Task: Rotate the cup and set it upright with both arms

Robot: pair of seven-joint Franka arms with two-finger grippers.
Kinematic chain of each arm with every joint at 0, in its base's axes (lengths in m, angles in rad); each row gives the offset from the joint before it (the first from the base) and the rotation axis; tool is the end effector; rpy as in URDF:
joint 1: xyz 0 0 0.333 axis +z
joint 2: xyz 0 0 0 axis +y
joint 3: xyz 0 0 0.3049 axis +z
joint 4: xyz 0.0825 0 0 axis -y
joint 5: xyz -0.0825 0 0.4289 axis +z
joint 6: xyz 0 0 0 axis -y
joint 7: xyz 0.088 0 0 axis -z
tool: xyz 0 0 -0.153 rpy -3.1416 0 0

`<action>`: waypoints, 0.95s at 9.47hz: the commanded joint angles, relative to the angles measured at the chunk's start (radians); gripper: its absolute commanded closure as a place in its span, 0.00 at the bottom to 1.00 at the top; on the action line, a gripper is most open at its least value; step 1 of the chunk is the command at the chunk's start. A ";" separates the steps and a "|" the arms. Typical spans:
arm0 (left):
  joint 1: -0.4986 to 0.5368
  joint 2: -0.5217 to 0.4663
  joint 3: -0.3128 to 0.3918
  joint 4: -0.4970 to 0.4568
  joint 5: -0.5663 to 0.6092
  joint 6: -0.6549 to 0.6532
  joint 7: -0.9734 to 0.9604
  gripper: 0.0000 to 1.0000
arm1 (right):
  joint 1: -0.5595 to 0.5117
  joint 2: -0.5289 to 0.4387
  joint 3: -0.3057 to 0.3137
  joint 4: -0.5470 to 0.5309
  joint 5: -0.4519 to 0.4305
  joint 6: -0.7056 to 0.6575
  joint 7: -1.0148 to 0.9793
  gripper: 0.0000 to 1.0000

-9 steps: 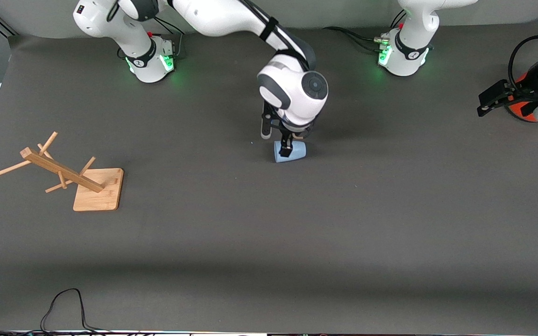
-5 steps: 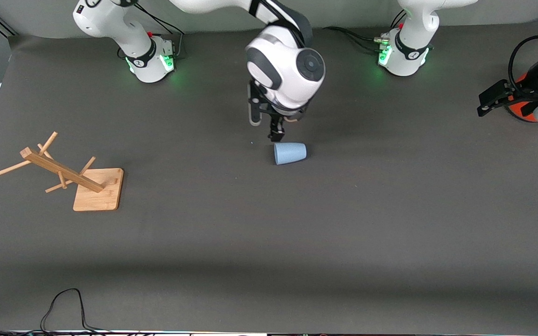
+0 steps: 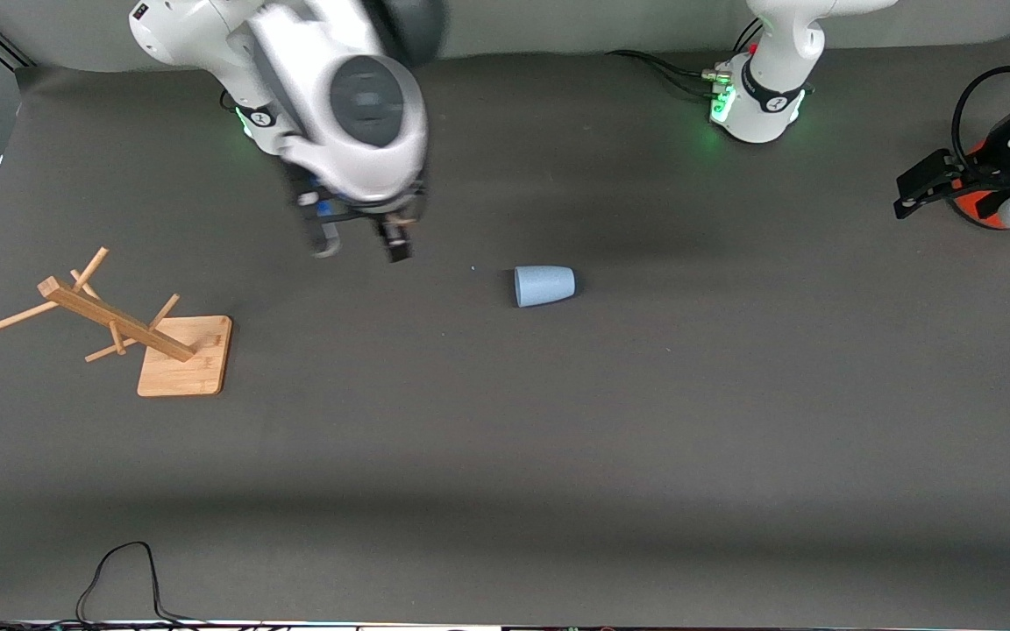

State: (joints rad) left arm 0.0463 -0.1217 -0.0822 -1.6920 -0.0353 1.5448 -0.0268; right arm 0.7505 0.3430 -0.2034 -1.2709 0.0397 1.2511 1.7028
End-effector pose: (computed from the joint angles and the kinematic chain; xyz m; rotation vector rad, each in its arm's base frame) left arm 0.5573 -0.0276 0.5730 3.1168 -0.0138 -0.0416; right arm 0.5329 0.3535 0.4856 2.3509 -1.5247 -0.1793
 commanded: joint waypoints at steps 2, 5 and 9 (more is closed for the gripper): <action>0.001 -0.001 -0.002 0.017 0.008 -0.017 -0.004 0.00 | -0.191 -0.142 0.025 -0.085 -0.001 -0.033 -0.388 0.00; 0.000 -0.001 -0.004 0.018 0.008 -0.015 -0.013 0.00 | -0.435 -0.237 0.045 -0.143 -0.003 -0.018 -0.835 0.00; -0.026 0.004 -0.014 0.009 -0.029 -0.029 -0.132 0.00 | -0.700 -0.377 0.171 -0.346 -0.047 0.177 -1.239 0.00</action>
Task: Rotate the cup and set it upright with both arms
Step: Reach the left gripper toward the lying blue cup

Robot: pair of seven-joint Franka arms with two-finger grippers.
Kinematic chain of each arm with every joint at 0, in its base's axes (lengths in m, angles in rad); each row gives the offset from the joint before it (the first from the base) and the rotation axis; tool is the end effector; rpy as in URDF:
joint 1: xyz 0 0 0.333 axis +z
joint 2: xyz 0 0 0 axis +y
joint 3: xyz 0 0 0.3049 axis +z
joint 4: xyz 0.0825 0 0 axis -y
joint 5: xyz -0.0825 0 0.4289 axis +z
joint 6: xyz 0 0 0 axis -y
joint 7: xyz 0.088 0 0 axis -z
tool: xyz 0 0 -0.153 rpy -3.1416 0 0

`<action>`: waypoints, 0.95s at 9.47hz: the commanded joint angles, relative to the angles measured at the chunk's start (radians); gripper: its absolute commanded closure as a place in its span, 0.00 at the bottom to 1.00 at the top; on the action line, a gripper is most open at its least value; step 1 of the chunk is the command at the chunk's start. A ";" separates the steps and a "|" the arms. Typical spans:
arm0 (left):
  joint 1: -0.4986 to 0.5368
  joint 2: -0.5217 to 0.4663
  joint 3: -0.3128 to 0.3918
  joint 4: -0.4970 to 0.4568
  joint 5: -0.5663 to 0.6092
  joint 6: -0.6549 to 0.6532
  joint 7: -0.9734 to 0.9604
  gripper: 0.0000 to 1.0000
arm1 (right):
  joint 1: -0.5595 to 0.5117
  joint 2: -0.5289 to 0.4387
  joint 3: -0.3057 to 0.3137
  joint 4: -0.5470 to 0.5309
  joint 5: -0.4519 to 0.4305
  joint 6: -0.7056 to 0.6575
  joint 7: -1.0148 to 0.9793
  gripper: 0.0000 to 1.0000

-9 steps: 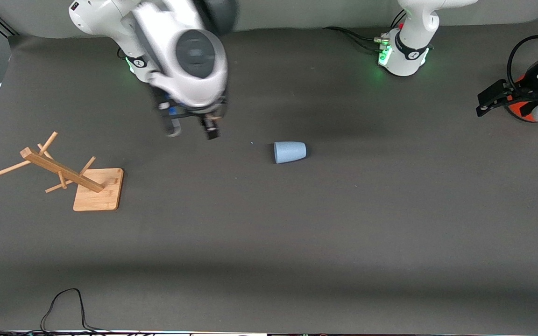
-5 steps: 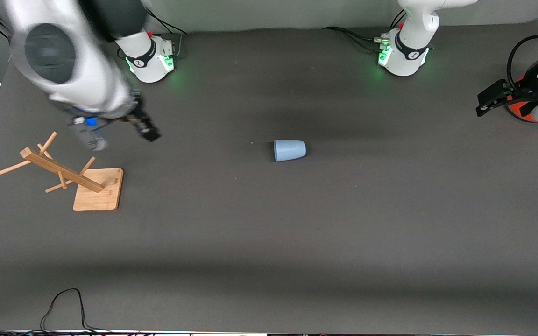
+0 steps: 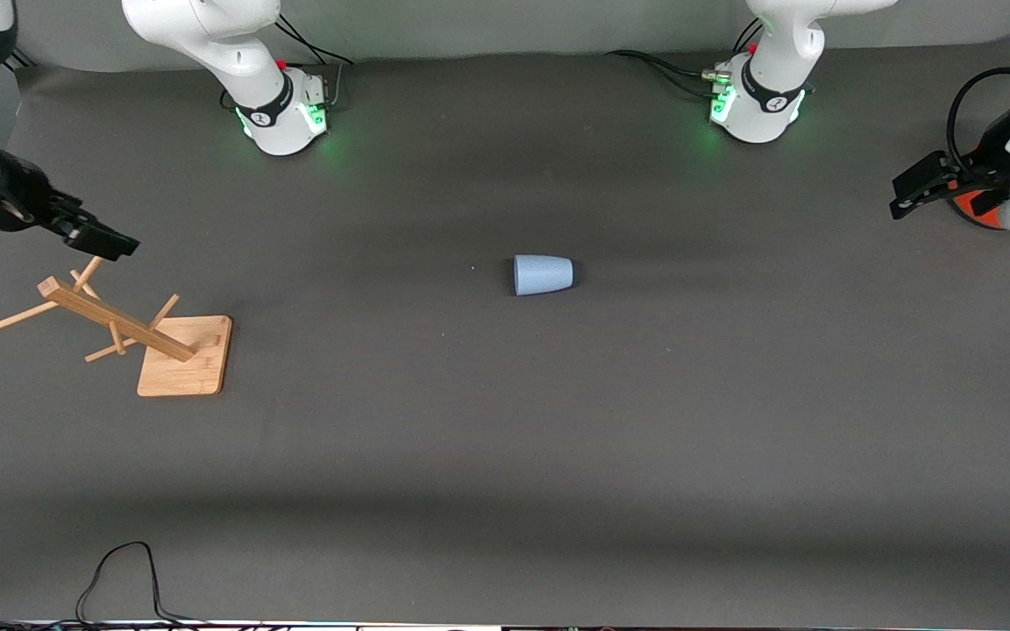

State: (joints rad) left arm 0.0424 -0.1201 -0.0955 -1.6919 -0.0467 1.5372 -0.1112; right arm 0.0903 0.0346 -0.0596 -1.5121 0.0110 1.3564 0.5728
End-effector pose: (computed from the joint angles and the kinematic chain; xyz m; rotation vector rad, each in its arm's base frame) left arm 0.5559 -0.0392 0.5715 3.1074 0.0905 -0.0589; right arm 0.5769 0.0201 0.5608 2.9685 -0.8231 -0.2847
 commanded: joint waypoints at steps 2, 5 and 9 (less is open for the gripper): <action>-0.074 0.025 -0.062 0.012 -0.009 0.000 -0.248 0.00 | -0.078 -0.068 0.027 -0.123 -0.020 0.149 -0.296 0.00; -0.096 0.156 -0.264 0.017 -0.002 0.081 -0.567 0.00 | -0.084 -0.058 0.024 -0.123 -0.032 0.259 -0.525 0.00; -0.358 0.431 -0.352 0.059 0.164 0.181 -1.009 0.00 | -0.084 -0.062 0.017 -0.112 -0.032 0.293 -0.662 0.00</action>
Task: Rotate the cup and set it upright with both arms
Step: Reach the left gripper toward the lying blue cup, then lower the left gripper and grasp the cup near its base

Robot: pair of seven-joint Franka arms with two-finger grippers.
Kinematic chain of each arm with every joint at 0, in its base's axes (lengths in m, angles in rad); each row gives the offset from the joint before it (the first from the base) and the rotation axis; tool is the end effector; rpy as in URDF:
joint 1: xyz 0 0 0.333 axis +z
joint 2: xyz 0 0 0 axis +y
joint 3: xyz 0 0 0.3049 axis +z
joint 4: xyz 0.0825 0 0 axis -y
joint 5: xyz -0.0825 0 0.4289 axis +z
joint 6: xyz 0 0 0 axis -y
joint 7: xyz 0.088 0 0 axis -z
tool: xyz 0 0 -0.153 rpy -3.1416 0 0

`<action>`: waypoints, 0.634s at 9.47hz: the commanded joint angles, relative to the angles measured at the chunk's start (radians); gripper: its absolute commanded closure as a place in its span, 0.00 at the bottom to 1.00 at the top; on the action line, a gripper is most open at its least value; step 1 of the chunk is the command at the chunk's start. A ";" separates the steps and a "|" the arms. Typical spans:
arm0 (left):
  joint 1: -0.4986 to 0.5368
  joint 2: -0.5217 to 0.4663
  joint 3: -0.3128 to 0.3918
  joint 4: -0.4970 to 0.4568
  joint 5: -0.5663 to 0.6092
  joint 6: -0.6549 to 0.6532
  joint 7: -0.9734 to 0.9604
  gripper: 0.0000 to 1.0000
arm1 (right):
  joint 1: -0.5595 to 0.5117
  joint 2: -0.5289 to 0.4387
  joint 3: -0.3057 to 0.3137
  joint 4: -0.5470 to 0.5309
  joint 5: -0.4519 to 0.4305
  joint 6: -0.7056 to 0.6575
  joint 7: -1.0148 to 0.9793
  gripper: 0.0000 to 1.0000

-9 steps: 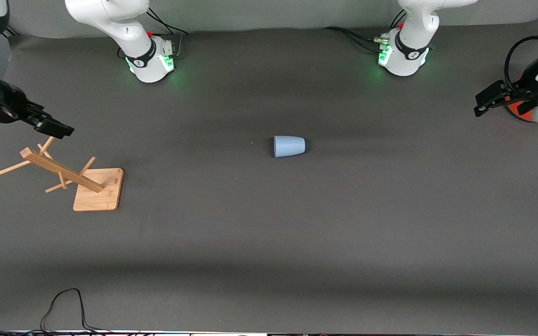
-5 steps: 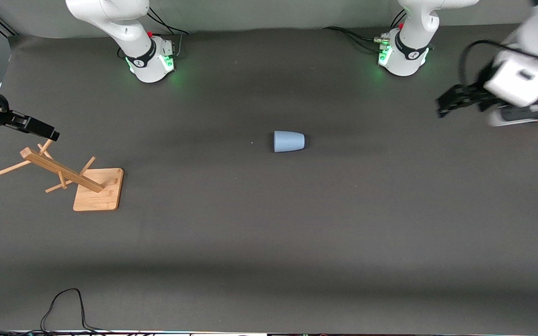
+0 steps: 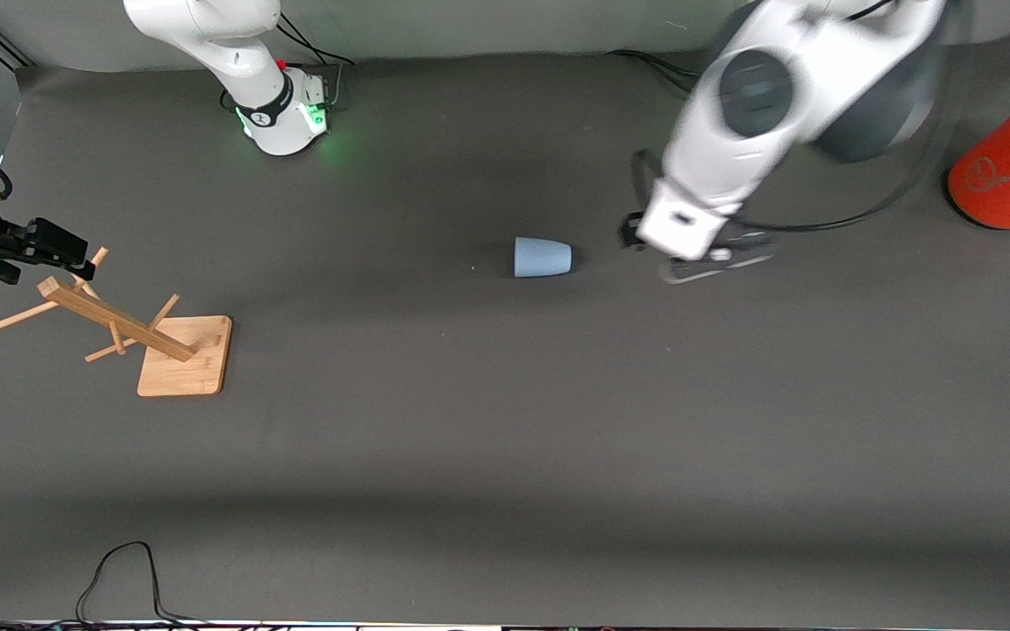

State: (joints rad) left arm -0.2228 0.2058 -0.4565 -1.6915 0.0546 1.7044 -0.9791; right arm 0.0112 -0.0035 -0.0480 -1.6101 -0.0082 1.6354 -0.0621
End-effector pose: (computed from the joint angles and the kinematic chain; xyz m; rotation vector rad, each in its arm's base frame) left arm 0.5033 -0.3819 0.4004 -3.0012 -0.4359 0.2179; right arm 0.6049 -0.0235 0.5549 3.1316 0.0403 0.0444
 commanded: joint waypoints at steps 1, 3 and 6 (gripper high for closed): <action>-0.149 0.195 0.009 0.108 0.100 0.018 -0.220 0.00 | -0.004 -0.024 0.005 -0.014 -0.013 0.009 -0.027 0.00; -0.254 0.364 0.012 0.203 0.157 0.021 -0.349 0.00 | -0.002 -0.021 0.005 -0.016 -0.012 0.009 -0.027 0.00; -0.412 0.519 0.018 0.250 0.287 0.067 -0.524 0.00 | 0.000 -0.013 0.005 -0.017 -0.006 0.003 -0.025 0.00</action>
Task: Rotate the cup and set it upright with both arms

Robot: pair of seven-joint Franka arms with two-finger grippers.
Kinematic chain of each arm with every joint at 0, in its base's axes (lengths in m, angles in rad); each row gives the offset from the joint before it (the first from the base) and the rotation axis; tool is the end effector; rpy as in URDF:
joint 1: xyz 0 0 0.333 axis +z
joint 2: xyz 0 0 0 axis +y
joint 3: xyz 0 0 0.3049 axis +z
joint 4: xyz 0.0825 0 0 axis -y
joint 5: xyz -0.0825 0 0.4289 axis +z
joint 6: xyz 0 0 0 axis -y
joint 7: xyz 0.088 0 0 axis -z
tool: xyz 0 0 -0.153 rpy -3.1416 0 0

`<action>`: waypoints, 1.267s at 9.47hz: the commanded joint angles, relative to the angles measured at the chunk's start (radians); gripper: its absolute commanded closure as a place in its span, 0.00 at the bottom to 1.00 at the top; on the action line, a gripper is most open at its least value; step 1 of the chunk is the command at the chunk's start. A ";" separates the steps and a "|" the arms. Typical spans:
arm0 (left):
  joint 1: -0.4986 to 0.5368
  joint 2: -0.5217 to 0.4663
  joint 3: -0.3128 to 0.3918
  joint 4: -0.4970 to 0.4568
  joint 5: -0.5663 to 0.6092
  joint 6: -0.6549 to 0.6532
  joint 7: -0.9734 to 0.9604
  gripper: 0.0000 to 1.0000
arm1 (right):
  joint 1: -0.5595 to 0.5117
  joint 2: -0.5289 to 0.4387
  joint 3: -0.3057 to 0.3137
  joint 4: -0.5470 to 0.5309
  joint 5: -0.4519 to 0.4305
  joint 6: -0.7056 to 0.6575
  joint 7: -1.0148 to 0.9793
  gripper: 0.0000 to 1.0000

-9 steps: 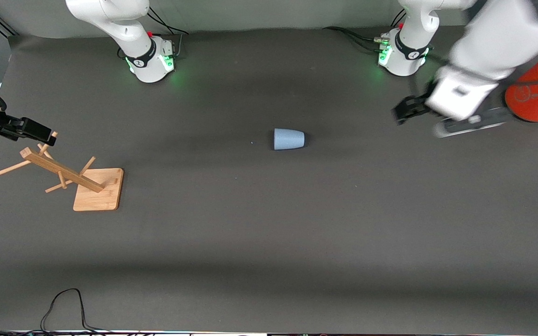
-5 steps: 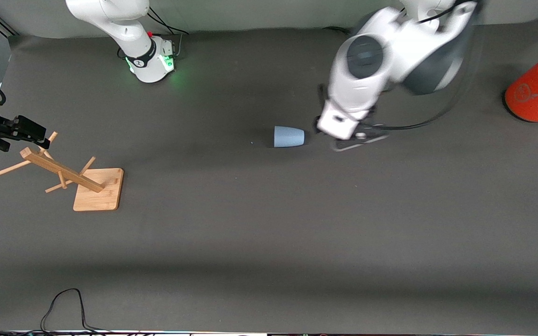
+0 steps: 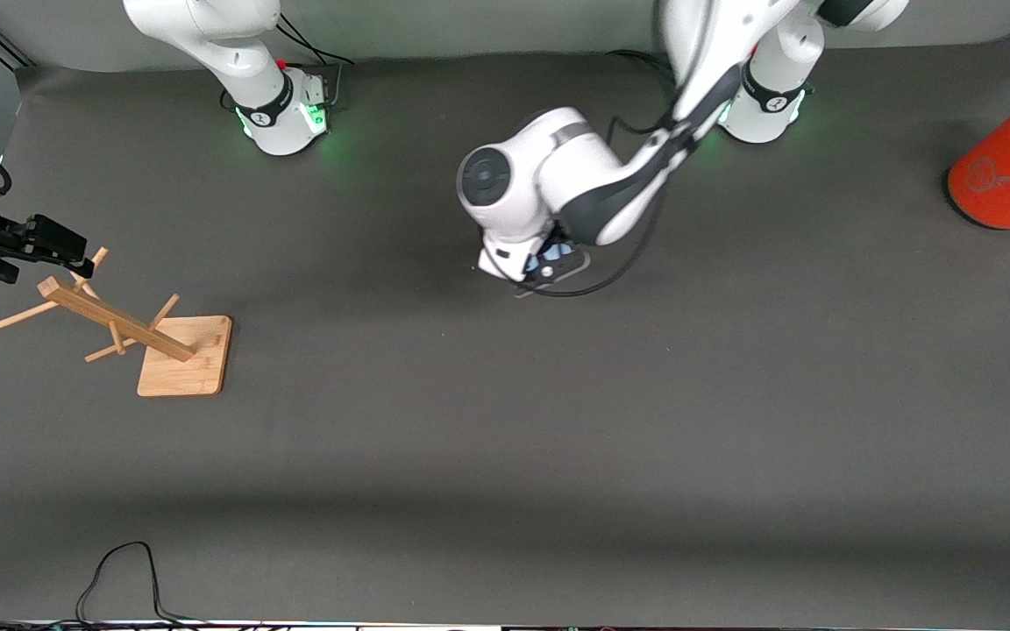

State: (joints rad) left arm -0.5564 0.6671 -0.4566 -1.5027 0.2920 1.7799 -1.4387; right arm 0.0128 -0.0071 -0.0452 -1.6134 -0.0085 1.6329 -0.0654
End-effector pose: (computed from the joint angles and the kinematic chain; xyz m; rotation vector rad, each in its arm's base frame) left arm 0.4169 -0.5469 0.2071 -2.7983 -0.5087 0.1731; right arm 0.6036 -0.0209 0.5551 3.1314 0.0523 0.0410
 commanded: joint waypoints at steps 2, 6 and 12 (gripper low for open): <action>-0.150 0.117 0.042 0.061 0.105 0.018 -0.086 0.00 | -0.001 -0.005 0.004 -0.011 -0.004 0.007 -0.022 0.00; -0.158 0.138 0.062 0.097 0.110 -0.045 0.006 1.00 | -0.002 0.001 0.004 -0.011 -0.002 0.005 -0.022 0.00; -0.107 0.102 0.059 0.157 0.090 -0.172 0.098 1.00 | -0.001 0.003 0.007 0.000 -0.001 0.005 0.022 0.00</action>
State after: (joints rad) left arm -0.6882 0.7892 -0.3914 -1.3534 0.3914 1.6578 -1.3884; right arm 0.0134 -0.0012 -0.0420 -1.6219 -0.0085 1.6336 -0.0618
